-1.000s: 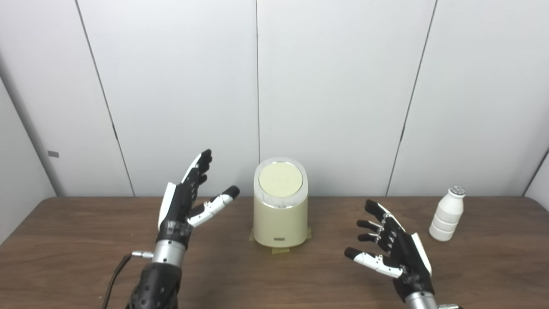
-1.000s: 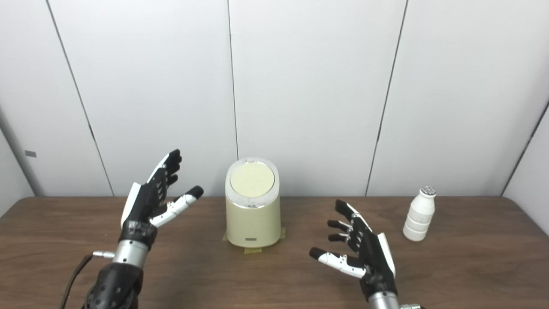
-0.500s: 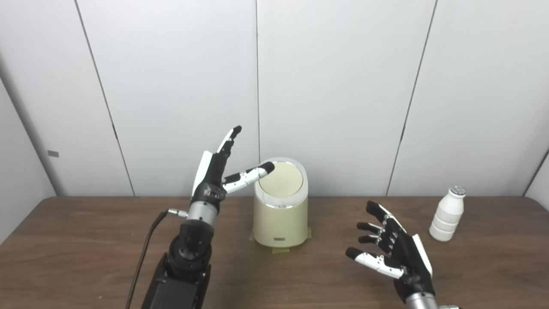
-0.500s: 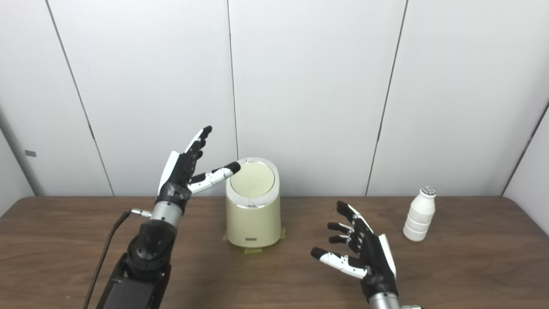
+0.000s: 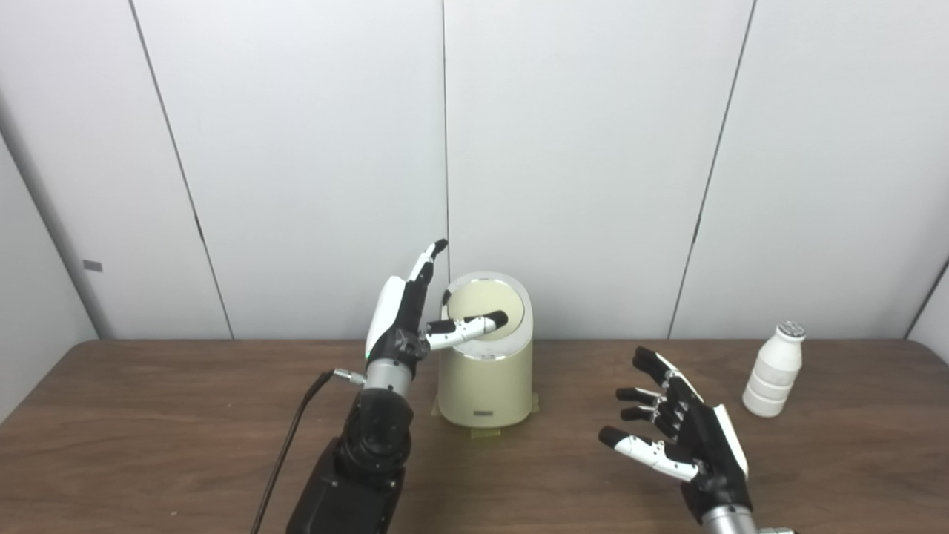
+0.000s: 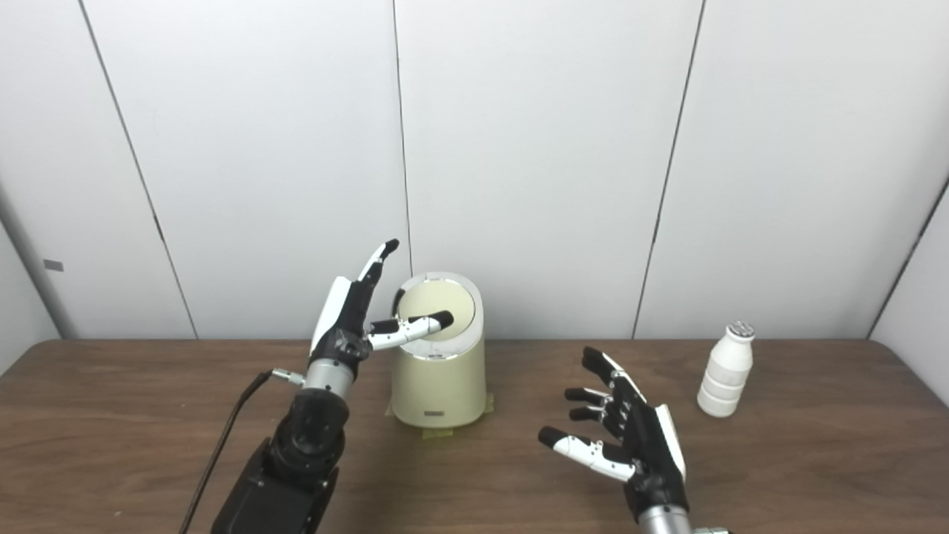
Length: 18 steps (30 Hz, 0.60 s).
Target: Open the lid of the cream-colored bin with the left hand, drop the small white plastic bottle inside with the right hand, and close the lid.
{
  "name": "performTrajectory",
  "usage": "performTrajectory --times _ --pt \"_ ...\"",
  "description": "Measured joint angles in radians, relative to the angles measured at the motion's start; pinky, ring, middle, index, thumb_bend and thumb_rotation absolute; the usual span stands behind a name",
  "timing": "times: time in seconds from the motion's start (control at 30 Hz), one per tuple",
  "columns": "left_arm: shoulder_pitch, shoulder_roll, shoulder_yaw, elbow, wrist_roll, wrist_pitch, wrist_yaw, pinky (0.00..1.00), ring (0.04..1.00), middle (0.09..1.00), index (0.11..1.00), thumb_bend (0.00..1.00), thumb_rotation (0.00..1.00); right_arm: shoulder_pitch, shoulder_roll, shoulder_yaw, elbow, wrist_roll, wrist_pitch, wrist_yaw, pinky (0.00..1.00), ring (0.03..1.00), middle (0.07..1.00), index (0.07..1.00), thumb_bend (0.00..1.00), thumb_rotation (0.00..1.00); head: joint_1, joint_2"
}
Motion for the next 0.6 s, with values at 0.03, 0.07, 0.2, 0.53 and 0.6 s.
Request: performTrajectory --times 0.03,0.07,0.2,0.53,0.6 --pt "-0.002 0.004 -0.007 0.006 0.011 0.0 0.003 1.0 1.0 1.0 1.0 0.89 0.2 -0.001 0.0 -0.002 0.007 0.002 -0.005 0.0 0.59 0.694 0.873 0.826 0.88 0.22 0.0 0.0" --pt "-0.004 0.007 -0.011 0.011 0.02 0.0 0.007 1.0 1.0 1.0 1.0 0.88 0.19 -0.003 0.0 -0.004 0.013 0.004 -0.006 0.0 0.59 0.695 0.874 0.825 0.88 0.21 0.0 0.0" --pt "-0.012 0.017 -0.028 0.02 0.052 0.0 0.022 1.0 1.0 1.0 1.0 0.86 0.15 -0.003 0.0 -0.007 0.015 0.005 -0.011 -0.001 0.59 0.688 0.873 0.823 0.88 0.21 0.0 0.002" --pt "-0.017 0.019 -0.034 0.024 0.081 0.0 0.03 1.0 1.0 1.0 1.0 0.74 0.11 -0.004 0.002 -0.006 0.005 0.005 -0.018 0.0 0.58 0.686 0.866 0.818 0.86 0.2 -0.002 0.005" --pt "-0.017 0.019 -0.031 0.024 0.081 0.001 0.03 1.0 1.0 1.0 1.0 0.73 0.11 -0.004 0.002 -0.004 -0.002 0.002 -0.018 0.0 0.57 0.68 0.861 0.819 0.87 0.21 -0.002 0.005"
